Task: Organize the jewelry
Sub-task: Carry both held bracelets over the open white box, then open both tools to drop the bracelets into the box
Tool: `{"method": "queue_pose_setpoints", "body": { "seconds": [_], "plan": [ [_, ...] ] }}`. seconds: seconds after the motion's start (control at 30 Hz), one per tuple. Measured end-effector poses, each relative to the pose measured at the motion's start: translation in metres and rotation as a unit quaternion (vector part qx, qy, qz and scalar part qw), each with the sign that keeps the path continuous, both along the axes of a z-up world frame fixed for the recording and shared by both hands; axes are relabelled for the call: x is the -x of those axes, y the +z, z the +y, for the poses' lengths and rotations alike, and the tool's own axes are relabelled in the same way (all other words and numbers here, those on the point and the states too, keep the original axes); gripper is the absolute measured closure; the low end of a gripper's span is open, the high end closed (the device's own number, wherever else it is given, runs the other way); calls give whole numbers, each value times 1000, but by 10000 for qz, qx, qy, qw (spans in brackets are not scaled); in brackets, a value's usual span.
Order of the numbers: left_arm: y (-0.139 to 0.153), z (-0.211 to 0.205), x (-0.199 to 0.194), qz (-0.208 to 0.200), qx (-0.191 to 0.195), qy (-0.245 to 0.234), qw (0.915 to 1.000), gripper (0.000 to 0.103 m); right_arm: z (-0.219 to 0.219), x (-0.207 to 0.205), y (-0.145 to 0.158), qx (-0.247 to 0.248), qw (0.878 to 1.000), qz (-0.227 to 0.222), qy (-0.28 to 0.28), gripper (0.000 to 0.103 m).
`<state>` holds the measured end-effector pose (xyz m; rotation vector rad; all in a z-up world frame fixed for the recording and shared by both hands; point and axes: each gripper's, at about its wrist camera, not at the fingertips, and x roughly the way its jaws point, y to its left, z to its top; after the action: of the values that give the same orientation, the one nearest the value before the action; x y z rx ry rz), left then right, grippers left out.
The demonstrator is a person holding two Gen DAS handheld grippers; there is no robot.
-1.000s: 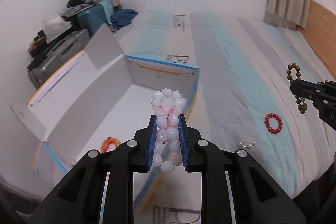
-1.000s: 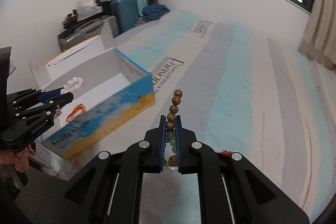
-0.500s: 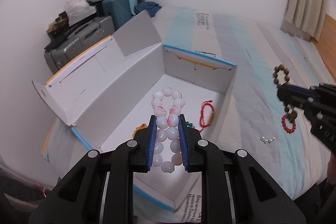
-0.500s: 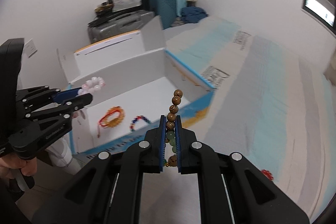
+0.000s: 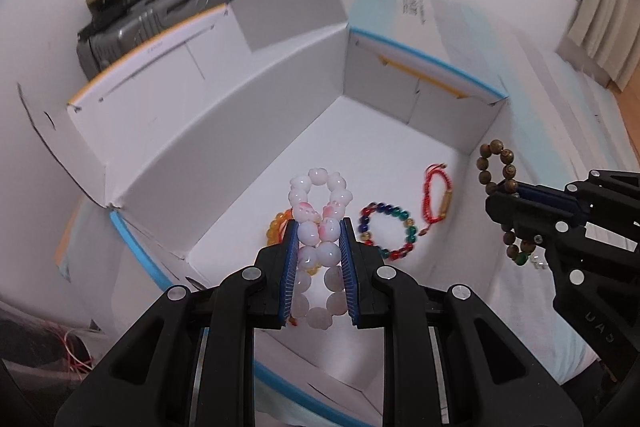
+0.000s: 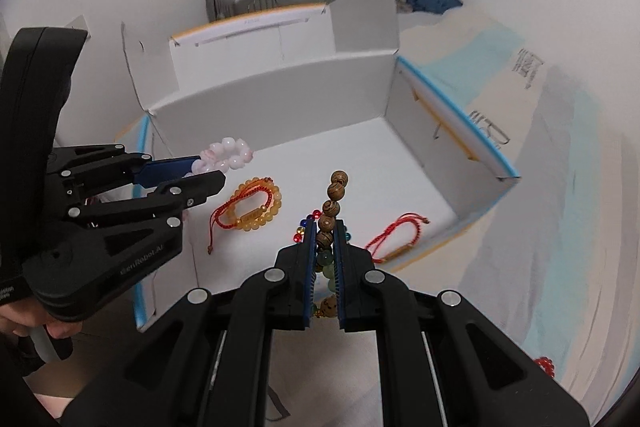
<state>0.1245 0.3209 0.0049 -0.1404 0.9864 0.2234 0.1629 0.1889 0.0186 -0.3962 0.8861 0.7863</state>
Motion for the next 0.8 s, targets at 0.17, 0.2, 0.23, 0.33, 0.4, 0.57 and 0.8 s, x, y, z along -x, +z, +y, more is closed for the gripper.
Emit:
{"method": "queue_pose_setpoints", "body": {
  "seconds": [0.17,0.2,0.23,0.33,0.4,0.57,0.8],
  "plan": [
    [-23,13,-10,338,68,145,9993,83,21,-13,-23,347,9992,178,5,96],
    [-26,14,-12,375,21,153,9992,83,24,-15,-27,406,9990,181,-4,96],
    [-27,15,-13,391,11,153,9991,83,26,-17,-31,447,9988,212,1,96],
    [-32,16,-20,519,21,159,9985,83,33,-22,-41,560,9980,289,40,96],
    [-35,17,-24,593,19,178,9981,83,35,-25,-46,583,9977,337,64,96],
    [-44,18,-33,748,-27,165,9971,83,40,-29,-51,649,9971,382,86,96],
    [-39,23,-31,615,-50,320,9976,79,39,-27,-48,515,9982,298,59,79]
  ]
}}
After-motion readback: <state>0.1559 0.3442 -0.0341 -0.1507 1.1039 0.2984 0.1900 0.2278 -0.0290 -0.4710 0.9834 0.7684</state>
